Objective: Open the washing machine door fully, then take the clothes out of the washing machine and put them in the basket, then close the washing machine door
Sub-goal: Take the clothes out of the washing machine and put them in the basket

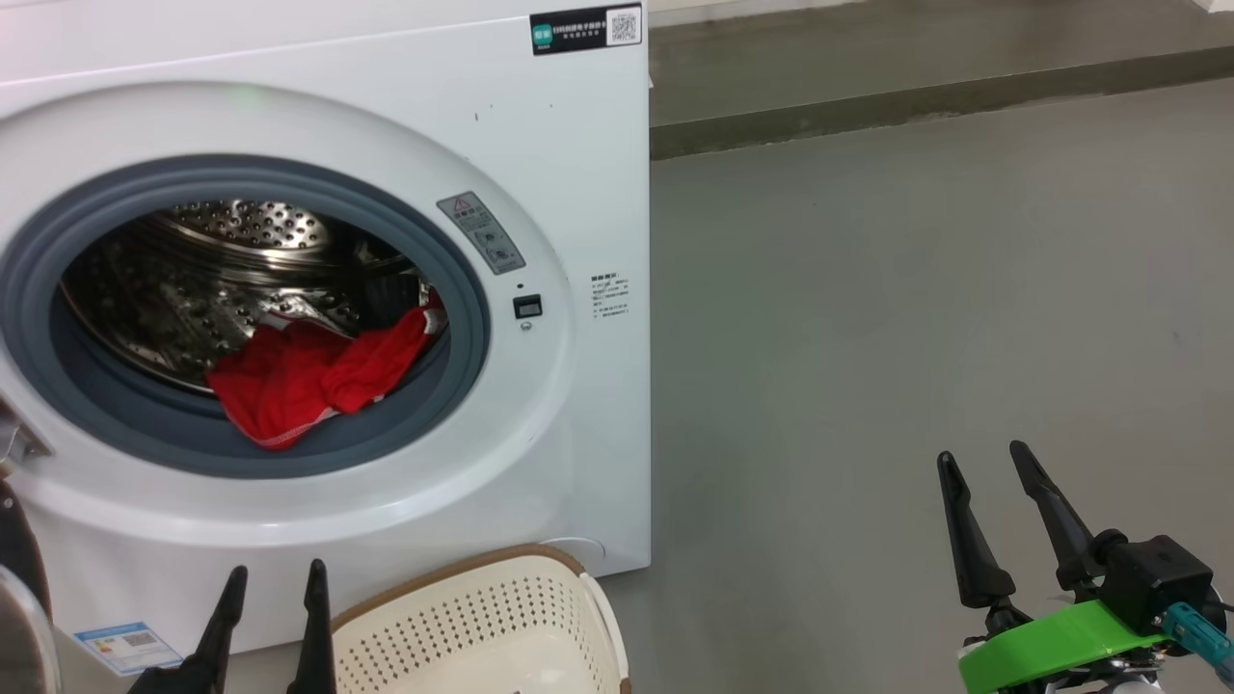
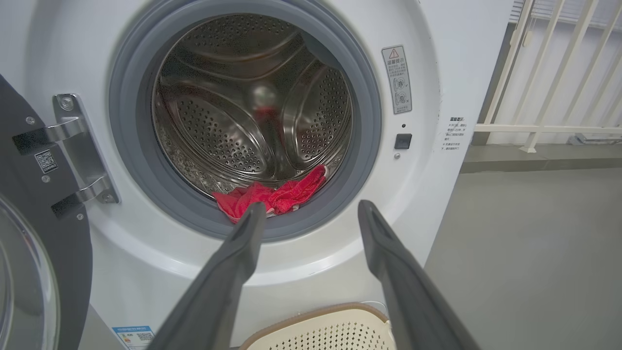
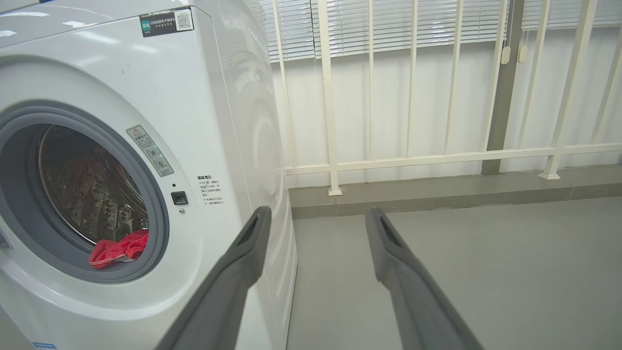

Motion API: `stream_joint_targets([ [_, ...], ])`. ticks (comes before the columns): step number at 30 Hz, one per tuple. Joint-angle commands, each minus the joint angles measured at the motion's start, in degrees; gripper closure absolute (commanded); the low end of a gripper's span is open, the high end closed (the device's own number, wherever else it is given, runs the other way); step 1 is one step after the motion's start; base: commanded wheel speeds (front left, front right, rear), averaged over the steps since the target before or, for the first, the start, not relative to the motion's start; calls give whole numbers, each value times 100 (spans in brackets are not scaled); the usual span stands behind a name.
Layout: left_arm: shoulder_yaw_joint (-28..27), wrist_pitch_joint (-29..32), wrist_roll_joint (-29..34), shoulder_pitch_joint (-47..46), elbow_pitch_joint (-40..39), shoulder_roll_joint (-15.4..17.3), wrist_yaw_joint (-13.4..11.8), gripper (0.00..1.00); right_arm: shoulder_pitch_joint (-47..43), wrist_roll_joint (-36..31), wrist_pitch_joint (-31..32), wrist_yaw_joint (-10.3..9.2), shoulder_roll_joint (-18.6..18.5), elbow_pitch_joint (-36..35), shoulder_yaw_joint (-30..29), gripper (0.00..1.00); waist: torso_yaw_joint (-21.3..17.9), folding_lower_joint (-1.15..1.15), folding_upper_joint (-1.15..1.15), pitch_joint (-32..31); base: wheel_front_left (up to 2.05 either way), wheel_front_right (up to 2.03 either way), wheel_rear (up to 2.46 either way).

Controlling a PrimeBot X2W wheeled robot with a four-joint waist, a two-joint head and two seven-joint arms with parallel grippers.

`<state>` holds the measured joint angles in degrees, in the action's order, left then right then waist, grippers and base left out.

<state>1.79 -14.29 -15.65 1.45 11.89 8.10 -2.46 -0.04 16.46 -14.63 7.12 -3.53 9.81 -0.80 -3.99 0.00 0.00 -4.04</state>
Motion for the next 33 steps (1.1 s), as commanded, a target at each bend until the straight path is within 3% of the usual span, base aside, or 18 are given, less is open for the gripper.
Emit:
stream_joint_targets([
  [1, -225, -71, -23, -193, -127, 30, 46, 0, 141, -69, -37, 36, -62, -122, 167, 0, -3, 0, 0, 8, 57, -57, 0],
  [19, -240, -71, -84, -171, -147, -66, 20, 0, 136, -84, -37, 36, -63, -101, 197, 0, 7, 0, 0, 26, 5, -5, 0],
  [33, -279, 73, -151, -435, -49, -44, -143, 0, 126, -88, -37, 36, -75, -131, 238, 0, 68, 0, 0, 187, 0, 0, 0],
])
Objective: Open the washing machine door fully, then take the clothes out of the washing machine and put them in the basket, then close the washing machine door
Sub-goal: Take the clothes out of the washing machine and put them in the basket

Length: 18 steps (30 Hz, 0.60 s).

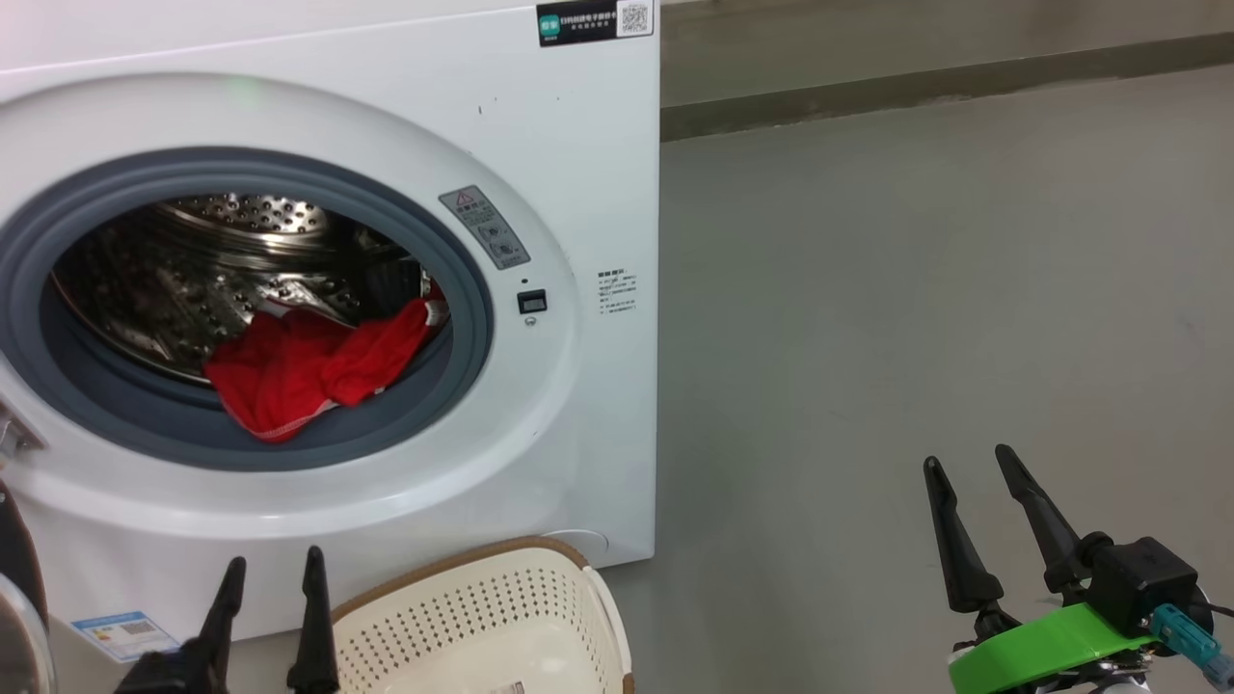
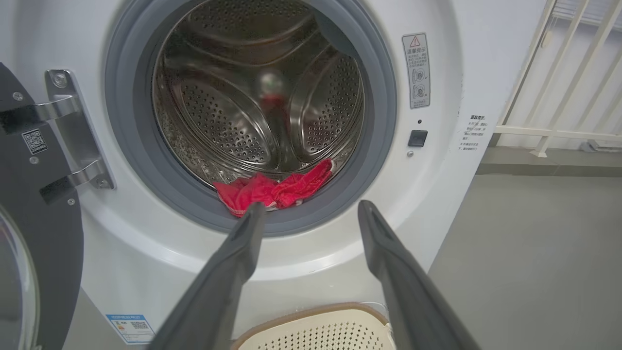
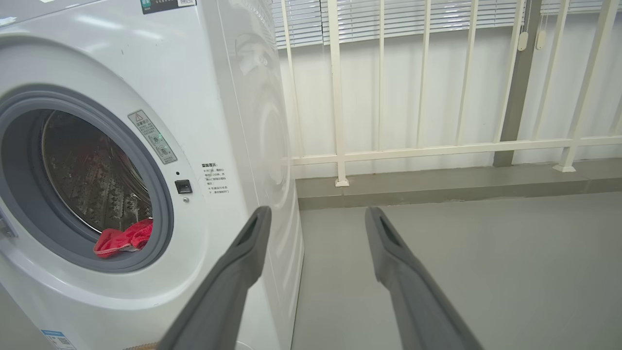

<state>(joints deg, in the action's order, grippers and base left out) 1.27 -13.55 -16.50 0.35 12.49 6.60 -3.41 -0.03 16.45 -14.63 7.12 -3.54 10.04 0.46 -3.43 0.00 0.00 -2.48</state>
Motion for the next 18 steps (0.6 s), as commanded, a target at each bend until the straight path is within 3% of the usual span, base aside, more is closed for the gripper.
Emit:
stream_joint_targets([
  [1, -246, 35, -114, -377, -96, 86, -61, 0, 131, -89, -37, 36, -76, -162, 109, 0, 20, 0, 0, 59, 0, 0, 0],
  [9, -215, 178, -156, -842, 45, 85, -131, 0, 203, -131, -37, 36, -80, -215, 99, 0, 77, 0, 0, 341, 0, 0, 0],
  [18, -274, 110, -243, -1816, 539, 136, -152, 0, 475, -213, -37, 36, -40, -365, 80, 0, 177, 0, 0, 1067, 0, 0, 0],
])
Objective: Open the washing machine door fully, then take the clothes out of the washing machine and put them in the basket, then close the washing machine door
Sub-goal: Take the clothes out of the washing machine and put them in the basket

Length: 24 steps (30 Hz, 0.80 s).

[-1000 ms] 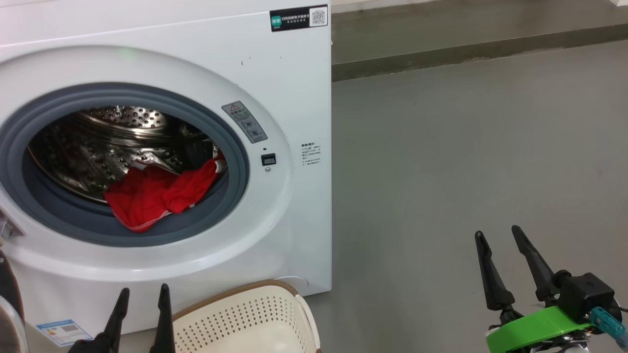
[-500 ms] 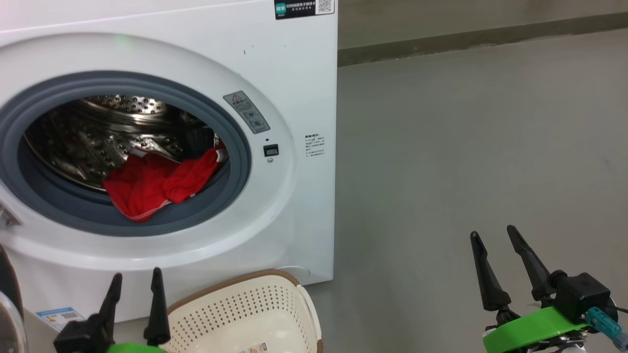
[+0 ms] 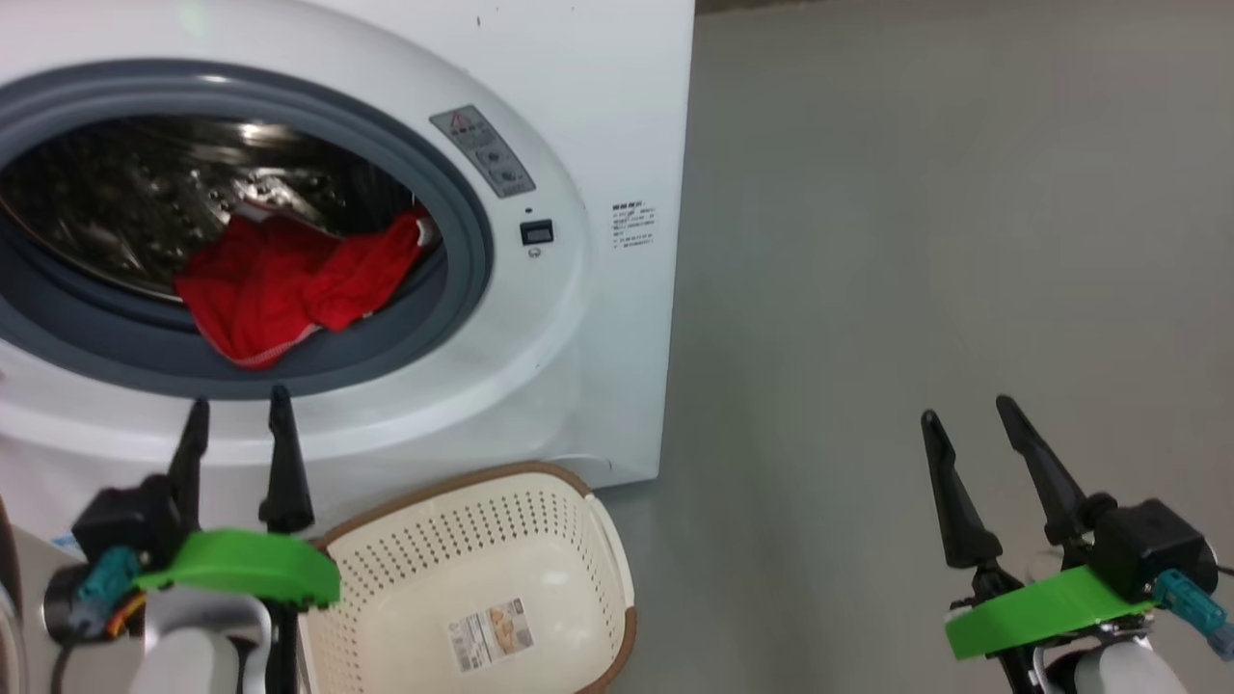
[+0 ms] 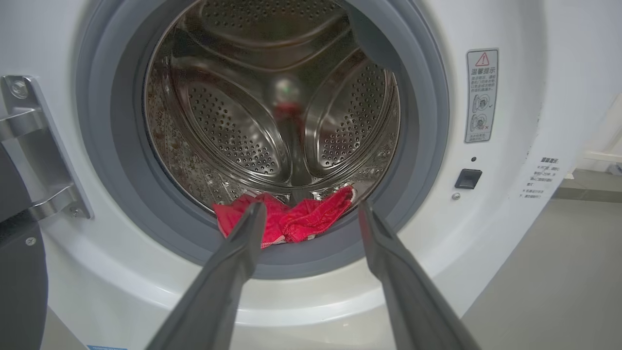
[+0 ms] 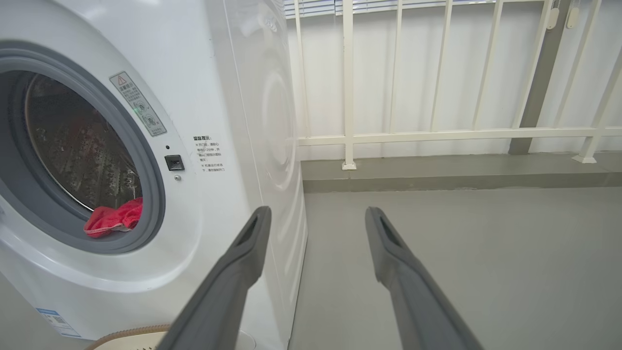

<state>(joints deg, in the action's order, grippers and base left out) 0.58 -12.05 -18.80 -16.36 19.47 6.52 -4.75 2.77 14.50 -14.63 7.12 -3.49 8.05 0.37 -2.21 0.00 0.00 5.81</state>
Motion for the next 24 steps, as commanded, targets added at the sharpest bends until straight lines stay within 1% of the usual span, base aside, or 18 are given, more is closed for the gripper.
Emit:
stream_joint_targets([
  [1, -209, -54, -25, -274, -77, 148, -10, 0, 239, -28, -37, 36, -40, -174, 96, 0, 67, 0, 0, 322, 0, 0, 0],
  [7, -202, -136, -126, -1100, 498, 173, 137, 0, 518, -41, -37, 36, -19, -221, 131, 0, 127, 0, 0, 781, 0, 0, 0],
  [11, -229, -198, -136, -1692, 966, 228, 175, 0, 726, -60, -37, 36, -10, -254, 168, 0, 112, 0, 0, 1070, 0, 0, 0],
  [18, -300, -261, -128, -2723, 1830, 380, 195, 0, 1071, -85, -37, 36, 7, -296, 266, 0, -12, 0, 0, 1607, 0, 0, 0],
  [24, -390, -285, -143, -3485, 2483, 568, 272, 0, 1290, -103, -37, 36, 20, -345, 309, 0, -171, 0, 0, 2020, 0, 0, 0],
])
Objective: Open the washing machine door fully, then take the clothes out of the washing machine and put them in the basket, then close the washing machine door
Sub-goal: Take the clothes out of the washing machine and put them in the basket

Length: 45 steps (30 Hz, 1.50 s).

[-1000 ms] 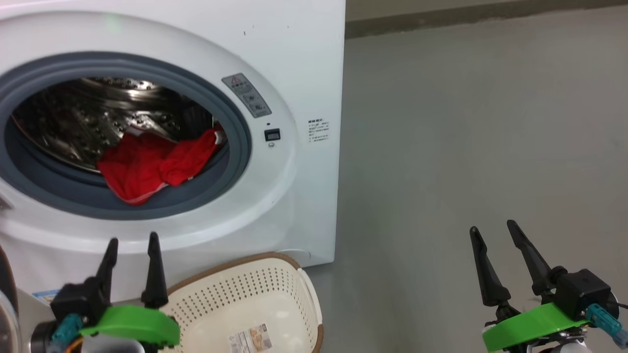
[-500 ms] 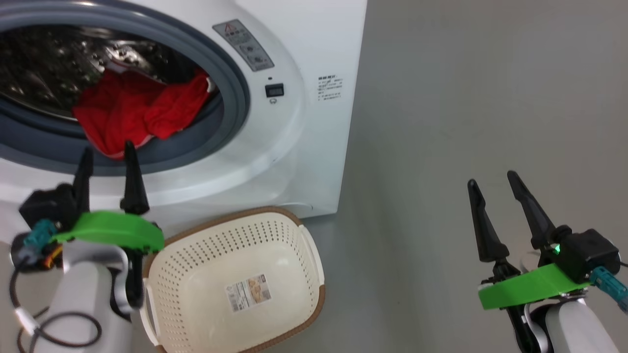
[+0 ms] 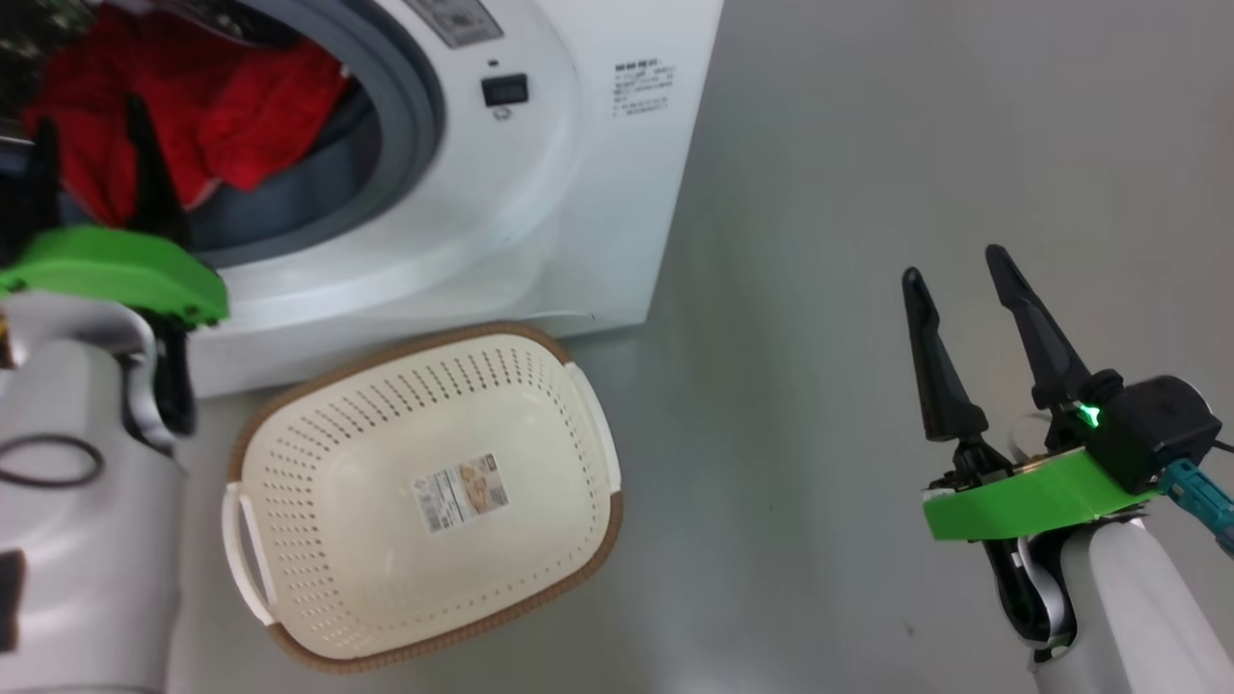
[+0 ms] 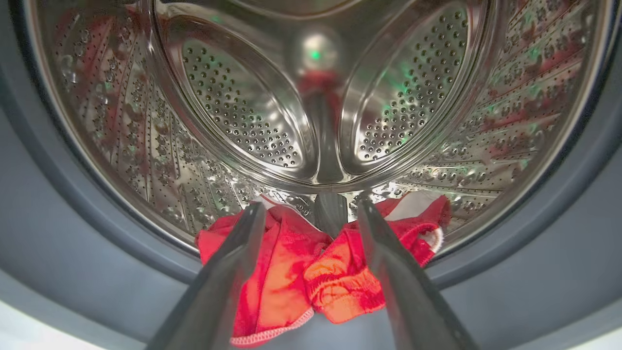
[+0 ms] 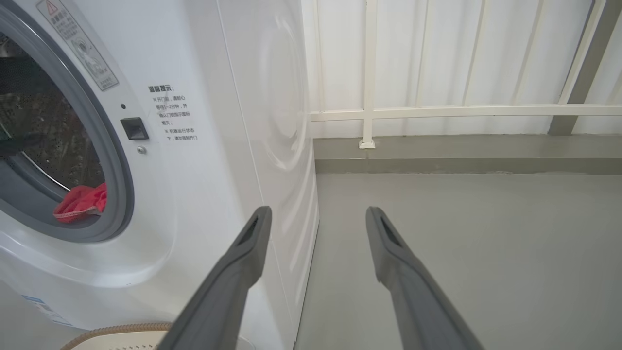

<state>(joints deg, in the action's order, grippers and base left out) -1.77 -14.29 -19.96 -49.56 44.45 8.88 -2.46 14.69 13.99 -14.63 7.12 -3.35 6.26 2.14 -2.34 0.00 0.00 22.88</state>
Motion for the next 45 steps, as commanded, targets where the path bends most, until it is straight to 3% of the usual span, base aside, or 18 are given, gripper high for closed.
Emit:
stream_joint_targets([
  [1, -150, -63, -10, -282, 104, 375, 56, 0, 126, -51, -37, 36, 7, -176, 144, 0, -182, 0, 0, 366, 0, 0, 0],
  [8, -82, -48, 113, -1014, 937, 635, 31, 0, 248, -47, -37, 36, 12, -211, 230, 0, -302, 0, 0, 654, 0, 0, 0],
  [16, 98, 596, 251, -1668, 1897, 950, -82, 0, 284, -15, -37, 36, 17, -189, 367, 0, -404, 0, 0, 832, 0, 0, 0],
  [23, 346, 1013, 451, -1815, 2459, 1155, -202, 0, 272, 39, -37, 36, 22, -161, 511, 0, -535, 0, 0, 827, 0, 0, 0],
  [32, 634, 1407, 639, -1835, 2751, 1383, -180, 0, 272, 129, -37, 36, 30, -132, 658, 0, -700, 0, 0, 853, 0, 0, 0],
  [33, 650, 1461, 636, -1836, 2769, 1392, -146, 54, 265, 136, -37, 36, 30, -130, 665, 0, -709, 0, 0, 852, 0, 0, 0],
  [34, 671, 1566, 631, -1828, 2791, 1395, -88, 100, 258, 143, -37, 36, 31, -126, 673, 0, -718, 0, 0, 849, 0, 0, 0],
  [38, 698, 1596, 597, -1833, 2818, 1423, -12, 100, 255, 164, -37, 36, 34, -118, 680, 0, -734, 0, 0, 852, 0, 0, 0],
  [45, 560, 953, 391, -1841, 2709, 1378, -24, 100, 297, 166, -37, 36, 37, -122, 654, 0, -682, 0, 0, 870, 0, 0, 0],
])
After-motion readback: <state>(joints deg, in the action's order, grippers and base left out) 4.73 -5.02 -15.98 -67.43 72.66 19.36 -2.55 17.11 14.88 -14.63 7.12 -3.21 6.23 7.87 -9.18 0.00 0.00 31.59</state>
